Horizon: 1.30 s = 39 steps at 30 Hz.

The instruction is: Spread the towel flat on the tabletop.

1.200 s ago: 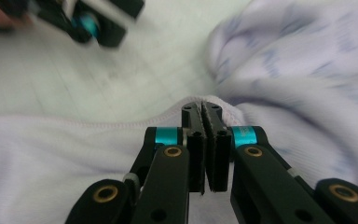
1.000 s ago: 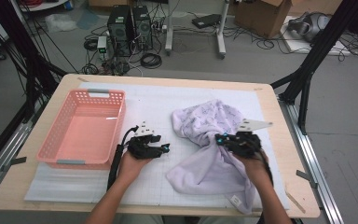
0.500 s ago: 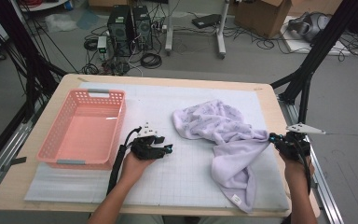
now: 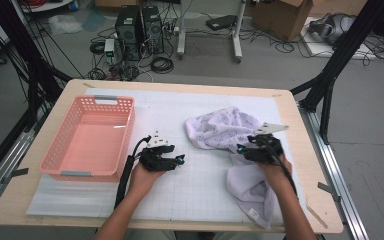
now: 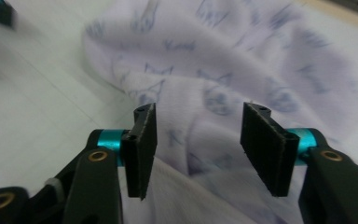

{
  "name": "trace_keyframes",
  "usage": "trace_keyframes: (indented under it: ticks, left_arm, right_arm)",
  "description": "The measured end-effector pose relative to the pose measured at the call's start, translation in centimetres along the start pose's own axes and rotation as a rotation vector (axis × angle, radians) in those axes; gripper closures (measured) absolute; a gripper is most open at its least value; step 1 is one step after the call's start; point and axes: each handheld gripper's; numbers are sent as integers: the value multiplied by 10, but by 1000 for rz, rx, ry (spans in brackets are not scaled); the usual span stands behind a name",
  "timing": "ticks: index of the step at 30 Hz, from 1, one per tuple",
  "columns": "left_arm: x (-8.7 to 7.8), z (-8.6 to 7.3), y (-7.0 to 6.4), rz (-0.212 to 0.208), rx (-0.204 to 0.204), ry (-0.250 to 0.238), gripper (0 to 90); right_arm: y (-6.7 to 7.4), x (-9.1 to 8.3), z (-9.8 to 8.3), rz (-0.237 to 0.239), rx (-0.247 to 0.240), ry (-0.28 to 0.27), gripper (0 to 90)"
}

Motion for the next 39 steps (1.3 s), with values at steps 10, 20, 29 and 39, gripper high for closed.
trace_keyframes:
  ticks: [10,20,29,39]
  left_arm:
    - [-7,-2,4,13,0,-31,430]
    - [-17,-6,14,48,-28,-56,448]
    - [-14,-9,11,37,-22,-46,454]
    - [-12,-10,8,35,-16,-40,458]
  right_arm:
    - [8,54,6,45,-24,132,802]
    - [25,59,46,419,97,-203,804]
    - [10,23,37,215,110,-182,500]
    - [22,1,7,214,-11,-95,538]
Point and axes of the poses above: each handheld gripper's, and its own axes: x roughly forward along the jaws, z roughly out of its top, y roughly to its left, and after that the axes turned 13 degrees about -x, right-handed
